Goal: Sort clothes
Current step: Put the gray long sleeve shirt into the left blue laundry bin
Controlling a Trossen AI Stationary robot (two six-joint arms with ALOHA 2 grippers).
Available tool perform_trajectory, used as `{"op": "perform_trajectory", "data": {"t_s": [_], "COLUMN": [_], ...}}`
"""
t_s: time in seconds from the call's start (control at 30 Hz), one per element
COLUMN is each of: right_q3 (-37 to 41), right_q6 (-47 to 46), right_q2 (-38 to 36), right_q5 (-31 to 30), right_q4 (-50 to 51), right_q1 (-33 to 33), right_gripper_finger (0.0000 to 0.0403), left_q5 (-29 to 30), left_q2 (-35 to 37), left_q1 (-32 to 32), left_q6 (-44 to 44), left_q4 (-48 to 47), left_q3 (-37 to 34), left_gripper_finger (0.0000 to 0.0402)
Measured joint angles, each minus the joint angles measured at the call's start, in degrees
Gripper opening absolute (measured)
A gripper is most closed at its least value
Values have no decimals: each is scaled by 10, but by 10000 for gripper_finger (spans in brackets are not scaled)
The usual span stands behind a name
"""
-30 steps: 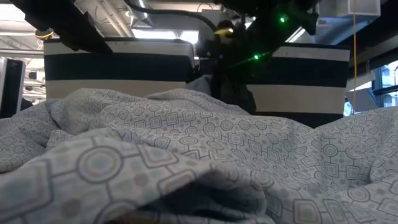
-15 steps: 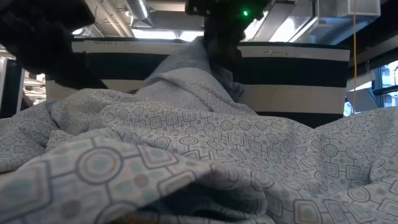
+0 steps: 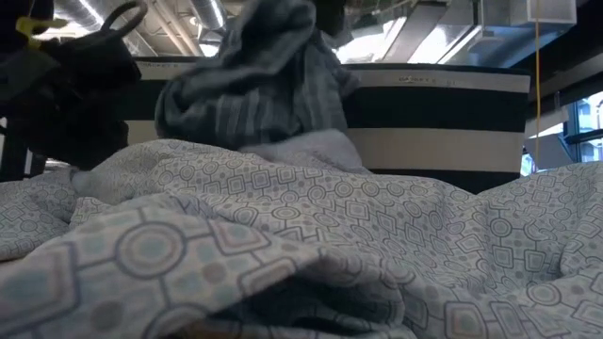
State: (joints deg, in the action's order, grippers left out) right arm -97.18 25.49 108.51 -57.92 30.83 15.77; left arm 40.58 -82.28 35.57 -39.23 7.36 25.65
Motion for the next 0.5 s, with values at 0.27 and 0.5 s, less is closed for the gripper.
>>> {"op": "perform_trajectory", "data": {"t_s": [0.27,0.5], "right_q3": [-101,-196], "right_q6": [54,95], "right_q2": [0,0], "right_q5": [4,53], "right_q4": [3,-8], "right_q1": [-2,-37], "right_gripper_finger": [43,43], "left_q5": [2,6], "left_q2": [-10,-10], "left_q1": [0,0], "left_q6": [7,27], "left_q4": [32,42], "left_q3": [0,0], "left_gripper_finger": [170,170]}}
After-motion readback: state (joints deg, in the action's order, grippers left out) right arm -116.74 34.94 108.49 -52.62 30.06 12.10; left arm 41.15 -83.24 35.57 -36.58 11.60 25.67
